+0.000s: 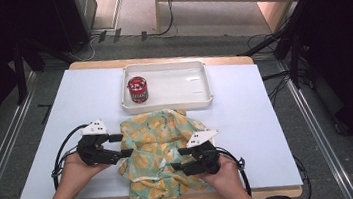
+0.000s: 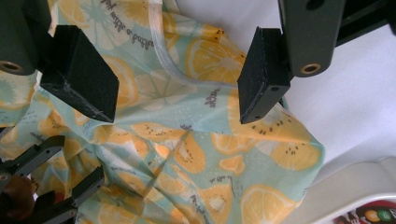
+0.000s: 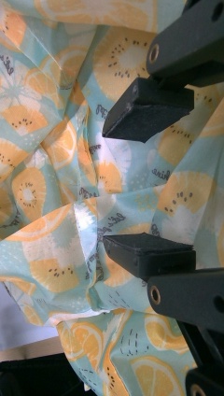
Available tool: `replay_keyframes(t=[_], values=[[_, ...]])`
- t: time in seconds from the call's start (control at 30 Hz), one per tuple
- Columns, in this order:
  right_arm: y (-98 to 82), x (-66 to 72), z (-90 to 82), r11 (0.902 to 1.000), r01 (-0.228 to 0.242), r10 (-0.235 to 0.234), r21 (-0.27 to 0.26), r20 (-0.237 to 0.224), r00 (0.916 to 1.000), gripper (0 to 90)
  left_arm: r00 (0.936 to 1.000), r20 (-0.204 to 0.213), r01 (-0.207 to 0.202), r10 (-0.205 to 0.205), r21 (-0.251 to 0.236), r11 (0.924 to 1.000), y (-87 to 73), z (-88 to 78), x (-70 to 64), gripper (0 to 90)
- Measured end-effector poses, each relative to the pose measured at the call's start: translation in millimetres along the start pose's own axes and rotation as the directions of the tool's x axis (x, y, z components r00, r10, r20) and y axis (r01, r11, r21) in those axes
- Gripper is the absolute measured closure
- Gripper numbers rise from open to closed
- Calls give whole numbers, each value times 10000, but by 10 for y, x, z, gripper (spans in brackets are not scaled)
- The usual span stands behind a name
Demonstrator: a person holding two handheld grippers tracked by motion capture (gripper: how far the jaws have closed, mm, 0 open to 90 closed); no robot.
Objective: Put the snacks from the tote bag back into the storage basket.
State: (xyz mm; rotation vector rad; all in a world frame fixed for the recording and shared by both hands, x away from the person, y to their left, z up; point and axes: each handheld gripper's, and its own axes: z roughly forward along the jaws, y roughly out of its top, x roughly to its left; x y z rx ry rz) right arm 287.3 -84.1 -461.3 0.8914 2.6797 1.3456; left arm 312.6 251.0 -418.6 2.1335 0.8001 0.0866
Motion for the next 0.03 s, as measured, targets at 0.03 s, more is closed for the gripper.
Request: replay_keyframes(t=[0.03], values=[[0,0,0,10000,12,-12,6,12,10000,430,10000,51,49,-49,-26,10000,1,-6,7,299]])
